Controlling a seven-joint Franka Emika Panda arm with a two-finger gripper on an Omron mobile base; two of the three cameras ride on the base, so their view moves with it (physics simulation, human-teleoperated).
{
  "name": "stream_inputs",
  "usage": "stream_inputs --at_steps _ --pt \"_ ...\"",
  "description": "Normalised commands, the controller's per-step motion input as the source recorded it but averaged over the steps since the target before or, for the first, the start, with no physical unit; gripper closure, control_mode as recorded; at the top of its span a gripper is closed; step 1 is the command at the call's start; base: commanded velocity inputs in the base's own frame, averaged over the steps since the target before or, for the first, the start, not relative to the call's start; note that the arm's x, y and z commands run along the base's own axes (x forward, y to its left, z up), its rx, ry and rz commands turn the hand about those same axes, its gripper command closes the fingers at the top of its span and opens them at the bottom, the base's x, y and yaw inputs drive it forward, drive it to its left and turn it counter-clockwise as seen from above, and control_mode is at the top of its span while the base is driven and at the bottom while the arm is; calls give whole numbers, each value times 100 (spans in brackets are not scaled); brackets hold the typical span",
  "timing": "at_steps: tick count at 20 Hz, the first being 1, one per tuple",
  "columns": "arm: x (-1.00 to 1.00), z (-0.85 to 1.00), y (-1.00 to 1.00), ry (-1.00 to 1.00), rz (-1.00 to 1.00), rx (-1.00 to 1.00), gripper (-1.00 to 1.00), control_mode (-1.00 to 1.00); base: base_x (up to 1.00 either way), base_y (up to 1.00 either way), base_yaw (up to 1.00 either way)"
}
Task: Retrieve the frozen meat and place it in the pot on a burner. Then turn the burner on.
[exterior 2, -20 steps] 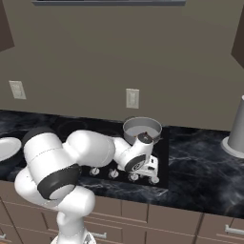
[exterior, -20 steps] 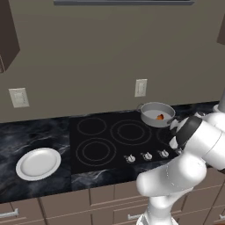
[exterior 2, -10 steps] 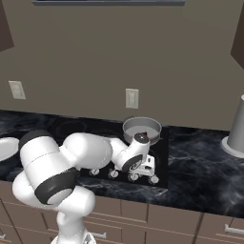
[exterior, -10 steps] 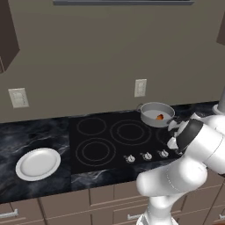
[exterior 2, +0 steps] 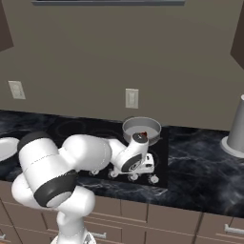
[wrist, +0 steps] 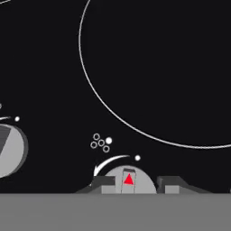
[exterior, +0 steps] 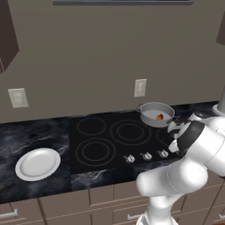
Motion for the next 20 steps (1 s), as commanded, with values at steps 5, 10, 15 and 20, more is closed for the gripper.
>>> stream_inputs --at_steps 5,10,15,20 --pt "0 0 15 -7 50 -9 100 -100 0 0 0" --pt "-1 -5 21 -5 52 -21 100 -100 0 0 0" --pt "0 -16 21 0 54 -21 100 -100 0 0 0" --pt "0 -24 16 -4 52 -23 100 -100 0 0 0"
